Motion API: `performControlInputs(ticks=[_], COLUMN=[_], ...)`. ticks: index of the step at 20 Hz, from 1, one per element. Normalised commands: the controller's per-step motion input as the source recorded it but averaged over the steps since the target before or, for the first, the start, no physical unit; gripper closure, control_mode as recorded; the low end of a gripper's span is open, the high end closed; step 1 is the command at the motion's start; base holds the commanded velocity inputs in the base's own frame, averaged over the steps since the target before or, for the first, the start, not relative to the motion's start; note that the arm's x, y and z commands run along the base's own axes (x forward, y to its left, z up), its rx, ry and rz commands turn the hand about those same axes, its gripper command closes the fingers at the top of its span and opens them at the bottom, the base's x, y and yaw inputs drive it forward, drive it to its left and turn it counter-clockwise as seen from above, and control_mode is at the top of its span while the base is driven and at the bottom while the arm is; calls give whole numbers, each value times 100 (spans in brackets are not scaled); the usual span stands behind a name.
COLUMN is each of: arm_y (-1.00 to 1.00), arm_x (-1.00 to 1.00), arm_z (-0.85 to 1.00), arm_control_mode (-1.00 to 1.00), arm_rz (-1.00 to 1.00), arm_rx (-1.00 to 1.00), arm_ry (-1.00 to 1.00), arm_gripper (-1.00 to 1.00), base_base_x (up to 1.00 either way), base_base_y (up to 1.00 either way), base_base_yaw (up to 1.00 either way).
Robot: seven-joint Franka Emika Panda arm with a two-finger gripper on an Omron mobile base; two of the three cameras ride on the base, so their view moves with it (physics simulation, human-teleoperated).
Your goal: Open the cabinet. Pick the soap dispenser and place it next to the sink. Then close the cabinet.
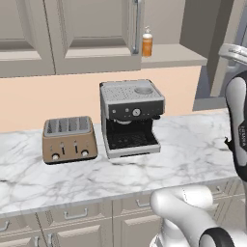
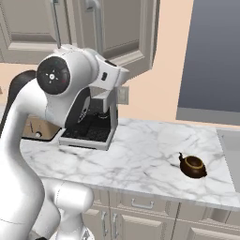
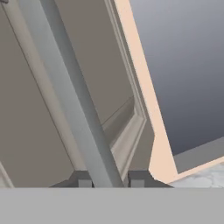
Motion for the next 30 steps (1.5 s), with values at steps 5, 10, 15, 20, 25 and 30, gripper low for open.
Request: performControlInputs(ticks=[5, 10, 15, 20, 25, 30], arm_y=[2, 21, 38, 81, 97, 68], arm_x=[-26, -94, -85, -11, 0, 28], arm_z=[0, 0, 0, -1, 0, 0], arm_control_mode=[-100, -100, -100, -100, -100, -100], arm_rz=[0, 9, 21, 16, 4, 0], arm_rx=[0, 0, 0, -10, -17, -22], arm_ry=[0, -8, -2, 0, 0, 0], arm_gripper=[-100, -100, -100, -100, -100, -100], base_base_x=[0, 0, 0, 0, 0, 0], base_base_y=[0, 0, 0, 0, 0, 0], base_base_yaw=[0, 0, 0, 0, 0, 0])
